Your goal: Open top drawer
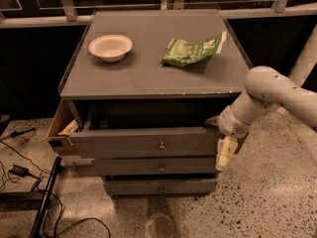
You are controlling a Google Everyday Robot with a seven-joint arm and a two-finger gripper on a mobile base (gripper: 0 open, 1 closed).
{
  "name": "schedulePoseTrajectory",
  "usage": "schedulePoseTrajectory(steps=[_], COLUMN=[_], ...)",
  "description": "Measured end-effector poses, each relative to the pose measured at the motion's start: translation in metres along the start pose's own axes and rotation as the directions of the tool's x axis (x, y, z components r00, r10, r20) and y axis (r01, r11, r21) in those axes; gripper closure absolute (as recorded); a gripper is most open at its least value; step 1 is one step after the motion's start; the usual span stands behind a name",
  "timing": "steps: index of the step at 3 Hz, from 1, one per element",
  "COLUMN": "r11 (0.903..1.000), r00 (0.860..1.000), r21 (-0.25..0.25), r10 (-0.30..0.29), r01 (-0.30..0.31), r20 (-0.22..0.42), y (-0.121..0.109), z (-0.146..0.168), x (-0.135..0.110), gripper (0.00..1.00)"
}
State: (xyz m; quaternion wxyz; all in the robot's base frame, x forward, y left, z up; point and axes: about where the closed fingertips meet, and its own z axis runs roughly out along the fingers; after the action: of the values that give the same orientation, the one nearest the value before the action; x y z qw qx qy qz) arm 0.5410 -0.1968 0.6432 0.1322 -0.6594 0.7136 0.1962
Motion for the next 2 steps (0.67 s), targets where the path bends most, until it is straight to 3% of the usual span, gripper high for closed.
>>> schedulePoseTrajectory(steps=[2], r11=[0.9958], r00=[0.999], r21=[-0.078], r10=[0.048], r01=[-0.048], r20=[-0.002], y=[0.032], z=[-0.010], x=[0.012], gripper=[0.00])
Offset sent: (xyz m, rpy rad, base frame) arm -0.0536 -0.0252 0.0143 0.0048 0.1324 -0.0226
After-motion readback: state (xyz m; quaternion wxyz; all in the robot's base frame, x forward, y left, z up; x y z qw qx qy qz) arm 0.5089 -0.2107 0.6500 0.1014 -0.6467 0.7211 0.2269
